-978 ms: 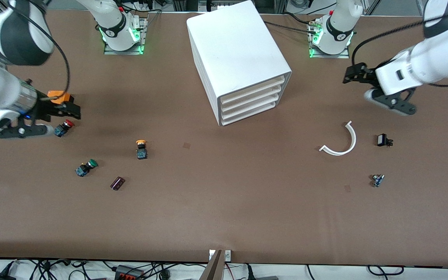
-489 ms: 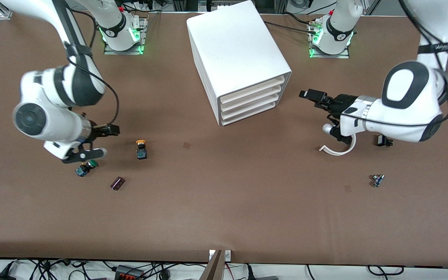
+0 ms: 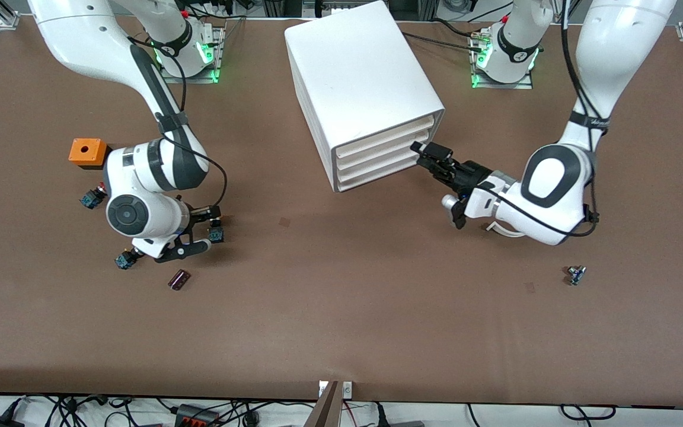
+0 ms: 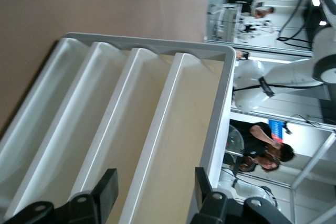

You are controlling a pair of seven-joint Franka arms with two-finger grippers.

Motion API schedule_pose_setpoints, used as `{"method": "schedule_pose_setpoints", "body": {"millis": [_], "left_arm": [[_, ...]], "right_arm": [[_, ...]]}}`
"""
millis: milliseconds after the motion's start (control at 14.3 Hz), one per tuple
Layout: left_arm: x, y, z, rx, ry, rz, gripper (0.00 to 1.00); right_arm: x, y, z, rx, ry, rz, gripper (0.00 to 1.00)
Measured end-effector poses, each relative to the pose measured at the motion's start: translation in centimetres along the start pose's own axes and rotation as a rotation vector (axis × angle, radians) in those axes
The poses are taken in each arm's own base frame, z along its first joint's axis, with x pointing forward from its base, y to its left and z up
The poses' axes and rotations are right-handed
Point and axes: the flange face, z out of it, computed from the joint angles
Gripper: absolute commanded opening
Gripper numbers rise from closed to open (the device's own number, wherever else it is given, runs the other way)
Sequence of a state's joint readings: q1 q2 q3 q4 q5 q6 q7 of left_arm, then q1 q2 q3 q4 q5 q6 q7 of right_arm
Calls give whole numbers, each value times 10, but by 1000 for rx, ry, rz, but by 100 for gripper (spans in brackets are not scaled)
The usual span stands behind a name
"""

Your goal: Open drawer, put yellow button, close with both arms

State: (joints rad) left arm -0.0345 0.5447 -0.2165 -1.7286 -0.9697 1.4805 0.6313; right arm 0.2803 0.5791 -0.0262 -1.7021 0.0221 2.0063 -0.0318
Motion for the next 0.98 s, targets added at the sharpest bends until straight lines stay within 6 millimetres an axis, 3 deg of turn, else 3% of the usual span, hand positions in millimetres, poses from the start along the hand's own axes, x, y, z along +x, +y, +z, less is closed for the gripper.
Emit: {"method": "schedule_pose_setpoints", "body": {"millis": [140, 280, 559, 699, 769, 839, 978], "left_arm": [[-3, -20, 15, -43, 8, 44, 51], [-10, -31, 24, -81, 17, 53, 43], [-17, -37, 46, -117, -9, 67, 36], [-25, -46, 61, -136, -28, 78, 35], [-30, -51, 66, -144, -34, 78, 29], [-34, -55, 70, -150, -39, 75, 14], [-37, -55, 72, -171, -37, 74, 0]], "right_arm": [[4, -5, 9, 9, 5, 0, 100], [8, -5, 22, 11, 5, 2, 100], [14, -8, 48, 8, 0, -3, 100], [15, -8, 56, 7, -8, -3, 76], [15, -8, 57, 8, -10, -2, 66], [15, -8, 58, 8, -11, -2, 60], [15, -8, 58, 9, -11, -2, 57]]}}
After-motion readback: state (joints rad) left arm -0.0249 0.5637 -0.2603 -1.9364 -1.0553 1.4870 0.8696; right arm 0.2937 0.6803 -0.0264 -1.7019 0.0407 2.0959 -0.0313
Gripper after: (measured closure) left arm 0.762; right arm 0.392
